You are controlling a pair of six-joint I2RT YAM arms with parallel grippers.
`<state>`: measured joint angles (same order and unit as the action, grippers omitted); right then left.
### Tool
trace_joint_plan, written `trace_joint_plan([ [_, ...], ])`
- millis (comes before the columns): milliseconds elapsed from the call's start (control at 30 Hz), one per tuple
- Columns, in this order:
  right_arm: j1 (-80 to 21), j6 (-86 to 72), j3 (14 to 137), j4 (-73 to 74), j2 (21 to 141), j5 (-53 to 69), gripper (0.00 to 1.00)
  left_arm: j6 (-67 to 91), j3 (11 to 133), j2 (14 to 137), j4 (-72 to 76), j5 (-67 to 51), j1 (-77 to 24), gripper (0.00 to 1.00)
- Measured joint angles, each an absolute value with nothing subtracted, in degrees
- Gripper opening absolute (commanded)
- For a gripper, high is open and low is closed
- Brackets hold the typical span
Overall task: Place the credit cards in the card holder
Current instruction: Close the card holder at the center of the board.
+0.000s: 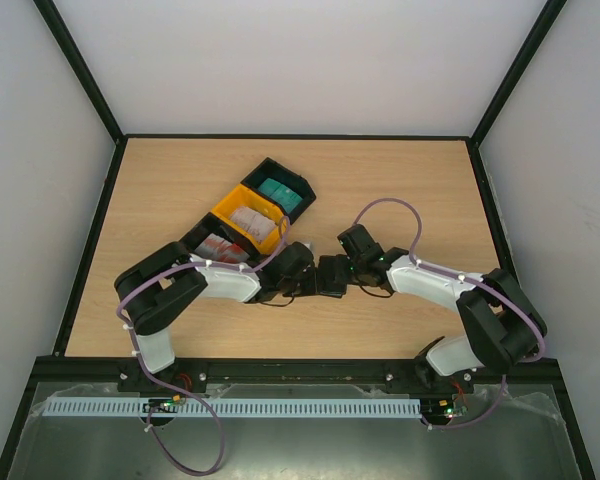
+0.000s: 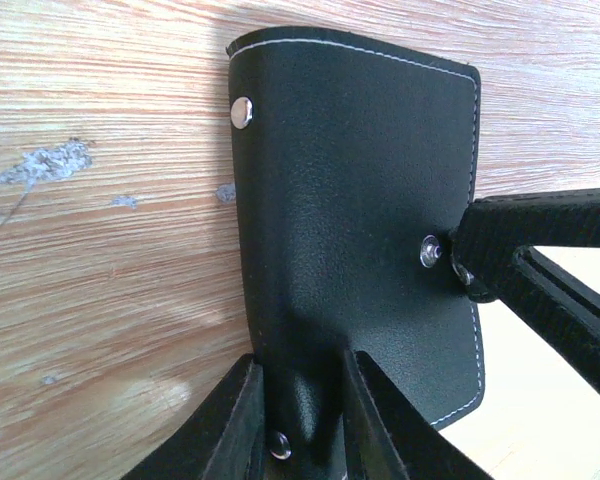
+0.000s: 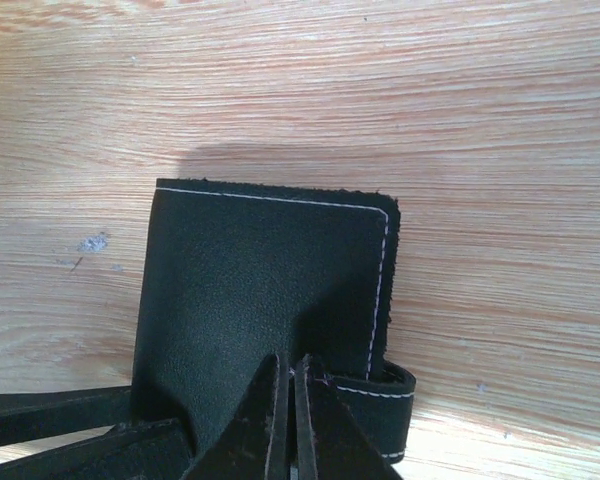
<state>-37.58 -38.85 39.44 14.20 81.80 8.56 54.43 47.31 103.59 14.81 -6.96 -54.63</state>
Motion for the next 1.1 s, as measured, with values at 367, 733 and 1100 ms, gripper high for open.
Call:
trace_joint_plan([
  [367, -37.91, -39.09, 39.44, 12.43, 81.78, 7.57, 0.02, 54.46, 47.31, 103.72, 14.96, -7.03, -54.63, 0.2],
  [733, -37.91, -39.09, 39.35, 10.22, 83.33, 9.08, 0.02, 54.46, 47.31, 103.79, 15.07, -7.05, -54.63, 0.2],
  [1100, -37.91, -39.07, 39.35, 9.5, 84.34, 8.99, 0.02, 54.46, 47.31, 103.85, 15.14, -7.05, -54.63, 0.2],
])
